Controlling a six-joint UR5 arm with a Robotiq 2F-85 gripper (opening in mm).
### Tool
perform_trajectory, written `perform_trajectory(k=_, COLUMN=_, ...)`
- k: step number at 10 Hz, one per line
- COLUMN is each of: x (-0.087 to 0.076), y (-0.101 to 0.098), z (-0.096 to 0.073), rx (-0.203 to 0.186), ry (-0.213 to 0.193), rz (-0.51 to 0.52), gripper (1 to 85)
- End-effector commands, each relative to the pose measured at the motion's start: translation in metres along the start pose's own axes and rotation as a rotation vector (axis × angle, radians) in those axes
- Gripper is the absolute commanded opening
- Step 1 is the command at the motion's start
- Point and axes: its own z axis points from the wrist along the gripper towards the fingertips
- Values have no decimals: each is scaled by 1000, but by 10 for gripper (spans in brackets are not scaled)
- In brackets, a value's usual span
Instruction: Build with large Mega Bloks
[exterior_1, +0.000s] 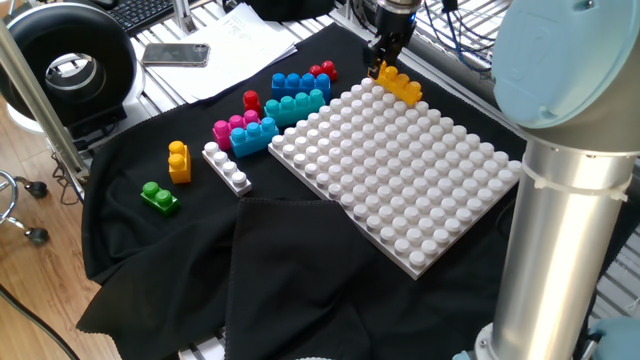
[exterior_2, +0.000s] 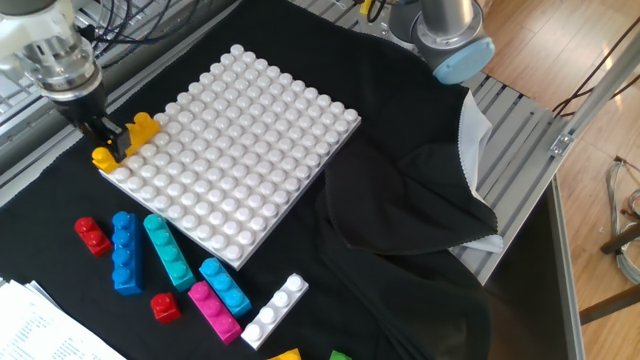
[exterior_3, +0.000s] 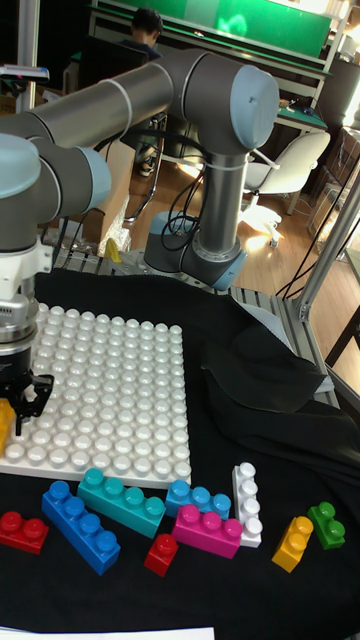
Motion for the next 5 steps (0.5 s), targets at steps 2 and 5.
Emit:
perform_trajectory(k=2, x=1, y=5, z=-12, rx=-29, ry=12, rz=18, gripper=393)
perform_trajectory(k=5, x=7, y=6, z=-14, rx=-30, ry=29, rz=38, gripper=247)
